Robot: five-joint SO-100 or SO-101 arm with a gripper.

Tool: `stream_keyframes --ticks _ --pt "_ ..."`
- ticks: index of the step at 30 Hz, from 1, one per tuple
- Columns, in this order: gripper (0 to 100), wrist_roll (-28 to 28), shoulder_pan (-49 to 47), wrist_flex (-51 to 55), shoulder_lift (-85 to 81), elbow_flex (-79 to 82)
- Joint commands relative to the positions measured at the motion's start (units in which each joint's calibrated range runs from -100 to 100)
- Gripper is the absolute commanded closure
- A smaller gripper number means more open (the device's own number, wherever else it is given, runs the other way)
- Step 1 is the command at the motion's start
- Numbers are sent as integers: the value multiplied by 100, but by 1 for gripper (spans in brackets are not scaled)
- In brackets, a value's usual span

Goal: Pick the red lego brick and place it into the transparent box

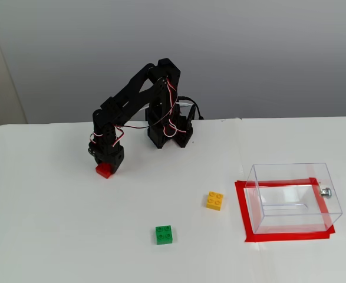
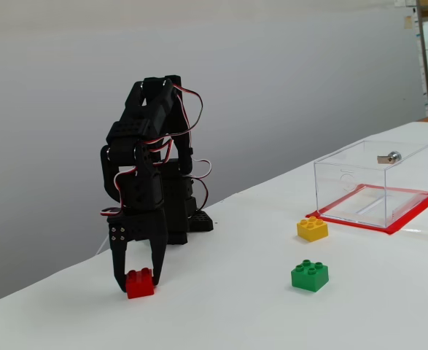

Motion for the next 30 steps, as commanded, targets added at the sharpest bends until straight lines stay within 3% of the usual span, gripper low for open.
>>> stream_keyframes --ticks 1,15,30 --pt "83 -124 -98 305 -291 -298" --pt "83 -557 -519 749 -987 -334" --pt "83 -1382 -2072 1184 -1462 -1645"
